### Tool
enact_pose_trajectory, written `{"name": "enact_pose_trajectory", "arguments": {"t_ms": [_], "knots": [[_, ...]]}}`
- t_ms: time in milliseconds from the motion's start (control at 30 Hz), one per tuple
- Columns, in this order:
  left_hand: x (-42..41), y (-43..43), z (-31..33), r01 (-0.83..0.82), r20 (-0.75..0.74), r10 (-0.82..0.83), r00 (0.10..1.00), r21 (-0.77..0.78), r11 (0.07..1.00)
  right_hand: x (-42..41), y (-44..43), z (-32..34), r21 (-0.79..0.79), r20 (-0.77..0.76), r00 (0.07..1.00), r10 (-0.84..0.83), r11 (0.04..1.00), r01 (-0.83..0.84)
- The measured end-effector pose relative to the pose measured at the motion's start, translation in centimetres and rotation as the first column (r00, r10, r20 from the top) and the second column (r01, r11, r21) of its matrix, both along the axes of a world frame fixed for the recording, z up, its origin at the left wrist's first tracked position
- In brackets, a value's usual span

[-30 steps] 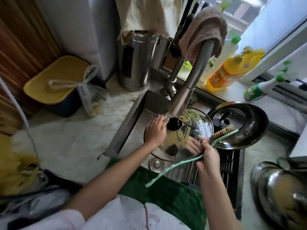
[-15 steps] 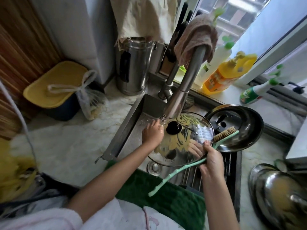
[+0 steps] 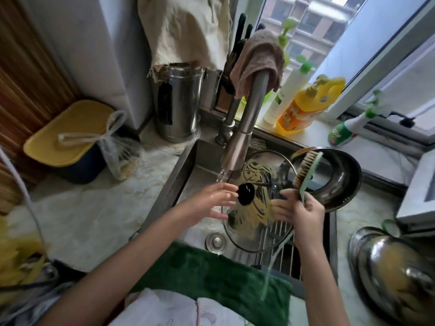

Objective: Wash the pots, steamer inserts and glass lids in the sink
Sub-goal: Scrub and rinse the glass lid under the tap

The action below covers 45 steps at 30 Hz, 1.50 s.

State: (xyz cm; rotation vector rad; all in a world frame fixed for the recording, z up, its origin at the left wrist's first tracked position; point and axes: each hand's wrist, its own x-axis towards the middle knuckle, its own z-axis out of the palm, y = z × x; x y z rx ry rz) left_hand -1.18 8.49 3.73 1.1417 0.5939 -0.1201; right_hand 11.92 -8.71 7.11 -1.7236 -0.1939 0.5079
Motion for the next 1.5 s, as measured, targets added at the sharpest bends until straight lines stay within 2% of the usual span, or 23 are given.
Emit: {"name": "enact_pose_trajectory", "arguments": {"t_ms": [133, 200, 267, 367, 467, 567, 633, 700, 767, 833, 867, 933, 967, 1000, 1033, 1133, 1167, 1300, 1433, 1500], "knots": [[1.6, 0.5, 1.8, 0.036, -0.046, -0.054, 0.998, -0.330, 0.943, 0.3, -1.6, 2.7, -0.157, 0.120, 0.949, 0.290, 0.950, -0.271], [2.7, 0.4, 2.1, 0.063, -0.076, -0.116, 0.990, -0.498, 0.865, 0.3, -3.0, 3.8, -0.208, 0.169, 0.893, 0.417, 0.901, -0.381], [3.3, -0.3, 2.2, 0.062, -0.075, -0.143, 0.987, -0.638, 0.767, 0.3, -4.1, 4.4, -0.335, 0.280, 0.789, 0.548, 0.825, -0.454], [4.3, -2.2, 2.2, 0.017, -0.105, -0.122, 0.987, -0.682, 0.731, 0.3, -5.9, 4.7, -0.585, 0.476, 0.575, 0.665, 0.728, -0.358], [4.8, -3.2, 2.5, -0.044, -0.117, -0.062, 0.991, -0.736, 0.676, 0.0, -6.9, 4.3, -0.676, 0.531, 0.421, 0.735, 0.667, -0.313], [4.6, -4.2, 2.9, -0.038, -0.174, -0.092, 0.980, -0.626, 0.779, -1.0, -7.5, 3.4, -0.772, 0.485, 0.328, 0.810, 0.574, -0.274], [4.2, -4.7, 2.7, -0.028, -0.189, -0.100, 0.977, -0.577, 0.816, -1.7, -7.7, 3.0, -0.807, 0.491, 0.262, 0.831, 0.547, -0.221], [3.3, -4.8, 1.7, -0.070, -0.175, -0.042, 0.984, -0.590, 0.804, -2.2, -7.8, 2.7, -0.832, 0.444, 0.251, 0.860, 0.500, -0.242], [2.2, -4.6, 0.2, -0.144, -0.148, 0.064, 0.987, -0.636, 0.758, -2.5, -7.8, 2.5, -0.856, 0.313, 0.315, 0.896, 0.410, -0.314], [1.0, -4.0, -1.1, -0.178, -0.123, 0.130, 0.984, -0.599, 0.781, -2.3, -8.0, 2.5, -0.855, 0.209, 0.386, 0.898, 0.360, -0.374], [0.4, -3.5, -1.5, -0.190, -0.110, 0.155, 0.982, -0.556, 0.809, -2.0, -8.0, 2.4, -0.825, 0.199, 0.451, 0.870, 0.397, -0.403], [-0.8, -2.4, -2.0, -0.201, -0.062, 0.196, 0.979, -0.476, 0.856, -0.8, -7.3, 2.2, -0.663, 0.153, 0.668, 0.729, 0.576, -0.477], [-1.4, -1.7, -2.2, -0.212, -0.045, 0.214, 0.976, -0.436, 0.875, 0.0, -6.5, 2.0, -0.523, 0.072, 0.774, 0.629, 0.684, -0.508], [-2.0, -1.1, -2.1, -0.213, -0.030, 0.220, 0.975, -0.402, 0.890, 1.0, -5.4, 1.5, -0.368, -0.058, 0.843, 0.535, 0.773, -0.516], [-2.6, -0.6, -2.1, -0.224, -0.031, 0.229, 0.973, -0.364, 0.904, 1.8, -4.1, 0.8, -0.218, -0.201, 0.859, 0.470, 0.834, -0.507], [-4.0, 0.6, -1.9, -0.267, -0.025, 0.274, 0.961, -0.328, 0.906, 3.5, 1.0, -1.6, 0.173, -0.507, 0.753, 0.418, 0.906, -0.387], [-4.4, 0.8, -1.8, -0.290, -0.020, 0.301, 0.954, -0.332, 0.897, 3.6, 2.8, -2.2, 0.248, -0.573, 0.710, 0.410, 0.912, -0.327], [-5.5, 1.2, -1.2, -0.325, 0.002, 0.341, 0.940, -0.298, 0.898, 2.6, 9.2, -4.0, 0.319, -0.744, 0.574, 0.341, 0.937, -0.143], [-5.9, 0.7, 1.1, -0.330, 0.024, 0.350, 0.936, -0.280, 0.902, 1.0, 12.2, -4.2, 0.330, -0.766, 0.512, 0.389, 0.921, -0.206], [-5.9, 0.3, 2.2, -0.341, 0.015, 0.359, 0.933, -0.284, 0.896, 0.5, 12.9, -4.1, 0.340, -0.760, 0.511, 0.401, 0.916, -0.213]]}}
